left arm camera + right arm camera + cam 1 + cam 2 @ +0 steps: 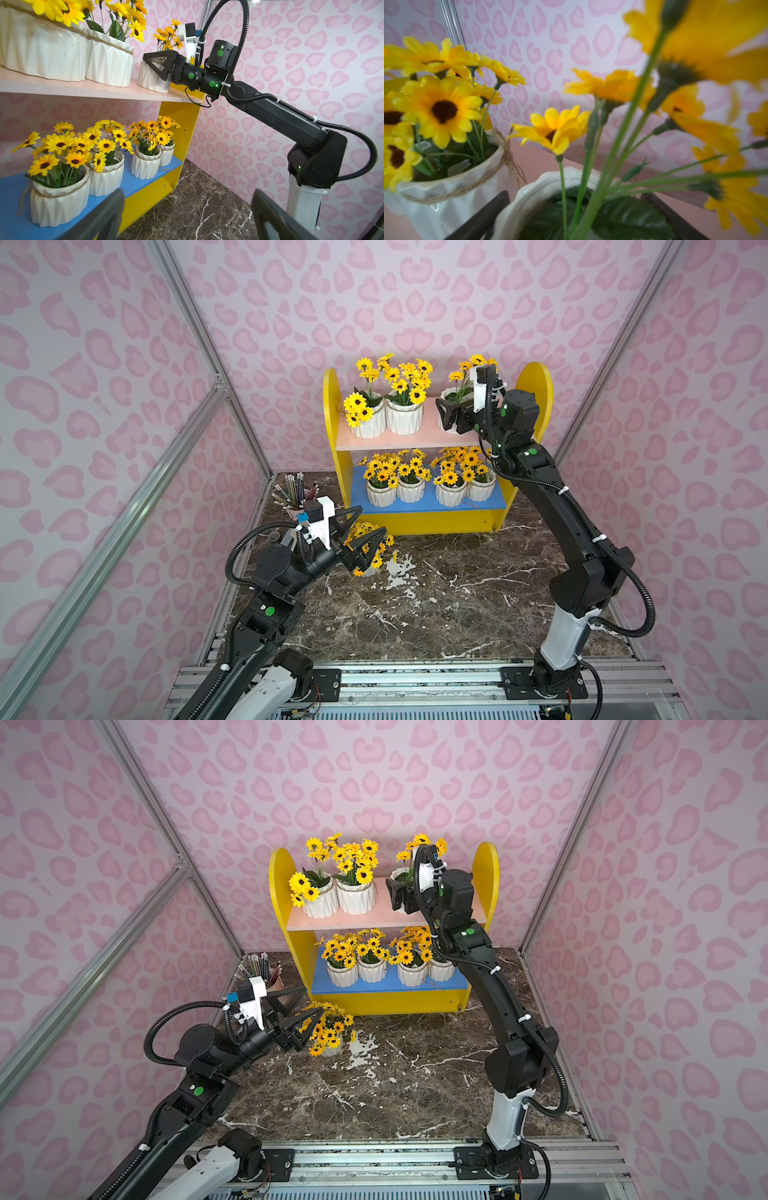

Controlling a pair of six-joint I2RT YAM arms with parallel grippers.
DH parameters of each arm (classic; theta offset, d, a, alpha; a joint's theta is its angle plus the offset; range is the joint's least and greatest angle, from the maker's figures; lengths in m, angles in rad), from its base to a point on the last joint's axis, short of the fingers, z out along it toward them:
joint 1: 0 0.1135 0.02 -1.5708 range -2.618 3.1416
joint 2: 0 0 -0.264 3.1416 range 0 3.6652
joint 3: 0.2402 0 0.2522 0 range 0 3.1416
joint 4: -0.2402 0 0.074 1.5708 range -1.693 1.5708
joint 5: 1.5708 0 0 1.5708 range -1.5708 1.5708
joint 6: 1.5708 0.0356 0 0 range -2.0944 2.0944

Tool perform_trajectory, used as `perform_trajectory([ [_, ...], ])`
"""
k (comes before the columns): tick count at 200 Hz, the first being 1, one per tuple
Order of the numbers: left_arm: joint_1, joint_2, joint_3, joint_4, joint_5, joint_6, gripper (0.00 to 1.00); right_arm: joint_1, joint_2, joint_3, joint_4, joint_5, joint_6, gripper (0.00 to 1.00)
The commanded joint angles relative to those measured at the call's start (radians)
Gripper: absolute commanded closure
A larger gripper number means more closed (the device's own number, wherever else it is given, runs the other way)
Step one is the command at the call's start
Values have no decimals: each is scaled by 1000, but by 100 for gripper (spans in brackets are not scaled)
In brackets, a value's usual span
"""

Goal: Take the sunflower pots off the shelves
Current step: Pick up the sunflower pot from the shelf.

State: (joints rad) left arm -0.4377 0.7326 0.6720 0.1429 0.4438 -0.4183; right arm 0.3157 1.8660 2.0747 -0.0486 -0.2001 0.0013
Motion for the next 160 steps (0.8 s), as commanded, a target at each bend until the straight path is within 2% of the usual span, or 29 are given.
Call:
perform_trajectory([
  [1, 1, -1, 8, 9, -9, 15, 3, -1, 8, 21, 9, 18, -14, 1],
  [72, 0, -2, 8, 5, -10, 19, 3, 0, 30, 31, 0, 12, -28, 1],
  [123, 1, -4, 10, 2, -14, 23, 3, 0, 23, 31, -3, 16, -57, 26],
  [128, 1, -4, 10, 2, -16, 22, 3, -1, 22, 28, -2, 17, -59, 30],
  [143, 1, -3, 9, 3, -17, 21, 3, 0, 19, 25, 3, 5, -67, 58],
  [156, 1, -2, 9, 1, -17, 23, 3, 0, 18, 23, 10, 4, -67, 93],
  [160, 1, -2, 10, 0, -17, 24, 3, 0, 18, 22, 12, 6, -65, 100],
])
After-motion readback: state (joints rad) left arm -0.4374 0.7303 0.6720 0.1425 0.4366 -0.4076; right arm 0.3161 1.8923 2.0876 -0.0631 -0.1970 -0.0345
